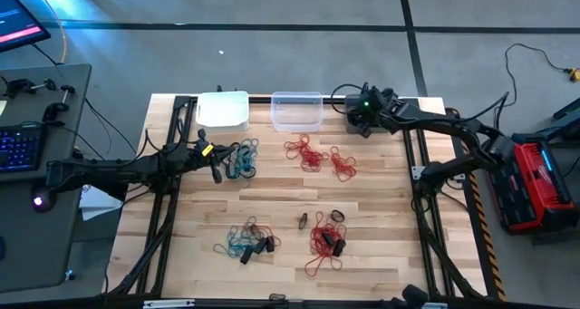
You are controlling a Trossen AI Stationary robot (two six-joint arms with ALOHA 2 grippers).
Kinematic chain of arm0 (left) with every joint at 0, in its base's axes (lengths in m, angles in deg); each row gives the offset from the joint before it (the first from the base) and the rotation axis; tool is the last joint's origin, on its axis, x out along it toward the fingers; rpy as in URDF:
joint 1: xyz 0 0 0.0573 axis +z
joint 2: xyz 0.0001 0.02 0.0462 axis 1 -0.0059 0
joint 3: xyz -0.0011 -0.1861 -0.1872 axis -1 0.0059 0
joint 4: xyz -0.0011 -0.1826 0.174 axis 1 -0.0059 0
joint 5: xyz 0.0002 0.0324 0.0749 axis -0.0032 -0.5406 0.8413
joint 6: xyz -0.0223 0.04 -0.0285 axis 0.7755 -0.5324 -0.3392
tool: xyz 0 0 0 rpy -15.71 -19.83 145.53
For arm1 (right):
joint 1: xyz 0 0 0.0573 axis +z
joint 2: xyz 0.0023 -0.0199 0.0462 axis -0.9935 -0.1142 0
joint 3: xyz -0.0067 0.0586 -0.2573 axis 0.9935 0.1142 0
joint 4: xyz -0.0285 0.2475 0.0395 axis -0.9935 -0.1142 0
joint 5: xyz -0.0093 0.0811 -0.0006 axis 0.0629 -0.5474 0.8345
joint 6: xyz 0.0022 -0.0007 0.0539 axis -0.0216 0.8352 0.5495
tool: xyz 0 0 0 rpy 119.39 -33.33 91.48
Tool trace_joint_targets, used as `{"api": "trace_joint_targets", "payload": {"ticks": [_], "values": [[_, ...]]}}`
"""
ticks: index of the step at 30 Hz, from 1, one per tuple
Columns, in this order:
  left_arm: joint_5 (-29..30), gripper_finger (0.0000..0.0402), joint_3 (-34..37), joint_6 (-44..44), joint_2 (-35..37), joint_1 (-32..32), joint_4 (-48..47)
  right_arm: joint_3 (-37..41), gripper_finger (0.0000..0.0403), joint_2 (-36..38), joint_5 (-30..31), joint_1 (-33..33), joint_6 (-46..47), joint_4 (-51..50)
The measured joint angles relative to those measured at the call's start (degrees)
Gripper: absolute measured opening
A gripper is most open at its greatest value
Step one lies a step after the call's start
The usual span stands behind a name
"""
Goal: Sort rubber bands into baskets
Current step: Put the black rubber band into the black bin
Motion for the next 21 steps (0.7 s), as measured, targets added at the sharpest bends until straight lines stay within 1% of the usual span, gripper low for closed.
{"api": "trace_joint_targets", "payload": {"ticks": [4, 11, 14, 19, 21], "values": [[0.0, 0.0, 0.0, 0.0, 0.0, 0.0, 0.0, 0.0, 0.0, -2.1, -5.1, -0.3, 2.4, 1.0], [0.0, 0.0, 0.0, 0.0, 0.0, 0.0, -0.1, 0.0, 0.0004, -5.9, -6.7, -0.7, 6.3, 4.4], [0.0, 0.0, 0.0, 0.0, 0.0, 0.0, 0.0, 0.0, 0.003, -5.9, -8.3, -0.7, 7.3, 4.8], [0.0, 0.0, 0.0, -0.1, 0.0, 0.0, 0.0, 0.0, 0.0103, -5.9, -6.6, -0.7, 8.6, 5.8], [0.0, 0.0, 0.0, 0.0, 0.0, 0.0, 0.0, 0.0, 0.0126, -5.9, -6.8, -0.7, 8.2, 6.4]]}}
